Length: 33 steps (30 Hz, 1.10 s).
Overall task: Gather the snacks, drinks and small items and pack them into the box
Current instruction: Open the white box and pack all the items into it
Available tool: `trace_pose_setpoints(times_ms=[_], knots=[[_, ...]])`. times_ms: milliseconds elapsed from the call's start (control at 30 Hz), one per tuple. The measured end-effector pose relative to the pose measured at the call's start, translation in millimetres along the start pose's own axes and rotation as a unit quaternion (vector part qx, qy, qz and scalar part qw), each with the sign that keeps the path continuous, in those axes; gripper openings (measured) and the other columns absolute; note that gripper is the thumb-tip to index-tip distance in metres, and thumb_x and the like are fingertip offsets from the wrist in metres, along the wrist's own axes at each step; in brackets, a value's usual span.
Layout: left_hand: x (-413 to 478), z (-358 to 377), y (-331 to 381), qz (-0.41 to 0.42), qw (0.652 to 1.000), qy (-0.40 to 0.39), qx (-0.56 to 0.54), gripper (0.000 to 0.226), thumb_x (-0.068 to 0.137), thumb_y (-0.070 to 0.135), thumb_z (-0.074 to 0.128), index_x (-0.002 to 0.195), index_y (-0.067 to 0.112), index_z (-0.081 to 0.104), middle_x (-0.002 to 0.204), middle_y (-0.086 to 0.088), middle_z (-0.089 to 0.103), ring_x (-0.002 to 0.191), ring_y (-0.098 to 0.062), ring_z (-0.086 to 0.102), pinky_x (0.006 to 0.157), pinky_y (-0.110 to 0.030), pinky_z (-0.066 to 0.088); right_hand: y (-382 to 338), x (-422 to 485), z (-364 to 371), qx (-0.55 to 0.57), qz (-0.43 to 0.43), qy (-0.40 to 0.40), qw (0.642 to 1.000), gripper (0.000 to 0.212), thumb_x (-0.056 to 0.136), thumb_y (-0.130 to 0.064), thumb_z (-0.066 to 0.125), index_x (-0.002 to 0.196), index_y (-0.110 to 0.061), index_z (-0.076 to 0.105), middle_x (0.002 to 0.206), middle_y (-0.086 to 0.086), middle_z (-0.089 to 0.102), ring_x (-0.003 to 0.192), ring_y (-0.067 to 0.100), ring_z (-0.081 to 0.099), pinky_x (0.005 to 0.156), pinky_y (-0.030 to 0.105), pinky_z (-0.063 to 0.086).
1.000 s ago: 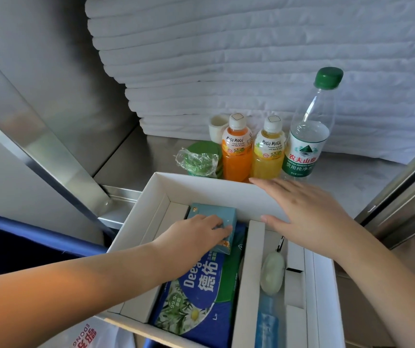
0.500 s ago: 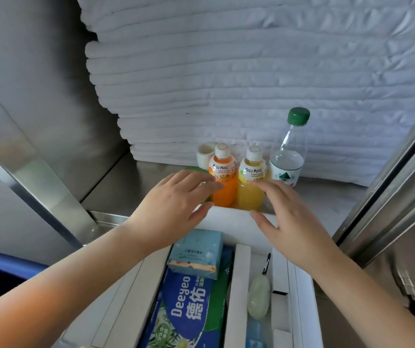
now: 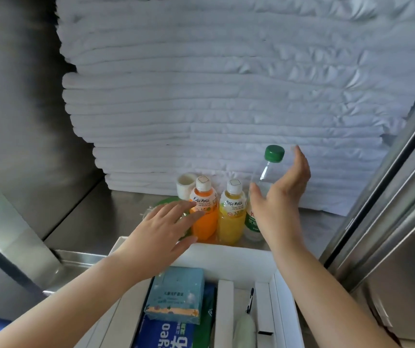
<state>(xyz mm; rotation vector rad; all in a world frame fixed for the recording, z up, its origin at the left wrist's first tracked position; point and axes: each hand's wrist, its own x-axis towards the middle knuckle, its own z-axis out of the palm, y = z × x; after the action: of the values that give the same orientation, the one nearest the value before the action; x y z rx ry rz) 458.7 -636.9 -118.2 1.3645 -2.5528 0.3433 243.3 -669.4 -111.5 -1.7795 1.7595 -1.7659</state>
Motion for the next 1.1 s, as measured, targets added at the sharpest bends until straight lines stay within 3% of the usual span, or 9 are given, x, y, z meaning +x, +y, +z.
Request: trace_pose_setpoints(times_ms=[167, 267, 367, 500, 667, 800, 867, 967, 1100], knots=[[-4.1, 14.3, -1.1, -0.011, 0.998, -0.013, -0.059, 0.044, 0.096, 0.041, 0.033, 0.130, 0.024, 0.055, 0.128, 0.004, 0.057, 0.117, -0.016, 0.056, 0.097, -0.032, 0.042, 21.5, -8.1, 10.0, 0.006, 0.088, -0.043, 0.995, 0.091, 0.083, -0.004, 0.066, 0.148, -0.014, 0.003, 0.152, 0.009, 0.013, 0.143, 0.021, 0.015, 0.115, 0.041, 0.024], [-4.8, 21.6, 2.3, 0.009, 0.998, -0.006, -0.061, 0.045, 0.094, 0.035, 0.030, 0.125, 0.023, 0.060, 0.121, 0.005, 0.061, 0.110, -0.013, 0.060, 0.093, -0.033, 0.048, 26.1, -6.3, 11.7, -0.004, 0.095, -0.056, 0.994, 0.089, 0.084, -0.006, 0.066, 0.149, -0.013, 0.005, 0.152, 0.010, 0.018, 0.142, 0.019, 0.019, 0.114, 0.038, 0.026], [-3.9, 23.6, -0.1, -0.017, 0.993, -0.026, -0.114, 0.054, 0.094, 0.041, 0.016, 0.136, 0.028, 0.047, 0.134, 0.010, 0.050, 0.124, -0.009, 0.047, 0.107, -0.027, 0.031, 27.1, -6.1, 11.8, -0.024, 0.093, -0.074, 0.993, 0.088, 0.083, -0.006, 0.067, 0.148, -0.011, 0.009, 0.150, 0.010, 0.024, 0.139, 0.020, 0.025, 0.113, 0.034, 0.027], [-4.5, 29.4, -1.5, -0.027, 0.989, -0.031, -0.142, 0.062, 0.091, 0.047, 0.004, 0.141, 0.032, 0.037, 0.139, 0.015, 0.042, 0.129, -0.005, 0.037, 0.107, -0.019, 0.021, 26.7, -6.9, 9.6, -0.031, 0.093, -0.070, 0.993, 0.085, 0.081, -0.004, 0.068, 0.147, -0.011, 0.015, 0.147, 0.009, 0.029, 0.137, 0.020, 0.028, 0.111, 0.033, 0.030], [-6.2, 28.2, -0.9, -0.030, 0.988, -0.025, -0.149, 0.050, 0.096, 0.042, 0.017, 0.139, 0.032, 0.040, 0.134, 0.015, 0.048, 0.124, -0.005, 0.043, 0.103, -0.017, 0.024, 17.3, -9.1, 4.1, -0.043, 0.049, -0.016, 0.998, 0.081, 0.081, -0.006, 0.069, 0.145, -0.010, 0.020, 0.142, 0.010, 0.034, 0.133, 0.022, 0.034, 0.104, 0.025, 0.028], [-6.2, 26.9, -3.4, -0.041, 0.983, -0.014, -0.179, 0.045, 0.099, 0.038, 0.036, 0.143, 0.038, 0.028, 0.138, 0.019, 0.039, 0.128, -0.001, 0.035, 0.100, -0.009, 0.016, -0.4, -13.3, -6.1, -0.045, -0.025, -0.001, 0.999, 0.081, 0.081, -0.006, 0.069, 0.146, -0.014, 0.021, 0.144, 0.008, 0.034, 0.134, 0.019, 0.033, 0.108, 0.035, 0.035], [-3.5, 19.4, -3.9, -0.039, 0.981, -0.002, -0.192, 0.050, 0.096, 0.041, 0.038, 0.142, 0.043, 0.018, 0.138, 0.024, 0.032, 0.128, 0.002, 0.032, 0.103, -0.012, 0.020, -9.7, -14.1, -12.7, -0.058, -0.059, -0.018, 0.996, 0.081, 0.082, -0.007, 0.068, 0.147, -0.013, 0.020, 0.145, 0.010, 0.034, 0.135, 0.021, 0.032, 0.107, 0.043, 0.038], [0.6, -5.0, 0.3, -0.040, 0.971, 0.074, -0.222, 0.057, 0.091, 0.044, 0.044, 0.140, 0.045, 0.016, 0.134, 0.027, 0.030, 0.119, 0.005, 0.040, 0.099, -0.018, 0.034, -22.5, -14.8, -24.8, -0.072, -0.093, -0.079, 0.990, 0.089, 0.082, -0.009, 0.069, 0.149, -0.021, 0.011, 0.146, 0.008, 0.029, 0.136, 0.020, 0.031, 0.105, 0.043, 0.041], [6.2, -44.4, 7.7, -0.015, 0.941, 0.186, -0.283, 0.067, 0.089, 0.044, 0.048, 0.148, 0.035, 0.015, 0.143, 0.020, 0.034, 0.125, 0.004, 0.042, 0.095, -0.005, 0.035, -36.7, -17.4, -40.3, -0.113, -0.171, -0.168, 0.964, 0.096, 0.079, -0.008, 0.072, 0.150, -0.022, 0.010, 0.140, 0.004, 0.033, 0.128, 0.019, 0.039, 0.099, 0.042, 0.045]])
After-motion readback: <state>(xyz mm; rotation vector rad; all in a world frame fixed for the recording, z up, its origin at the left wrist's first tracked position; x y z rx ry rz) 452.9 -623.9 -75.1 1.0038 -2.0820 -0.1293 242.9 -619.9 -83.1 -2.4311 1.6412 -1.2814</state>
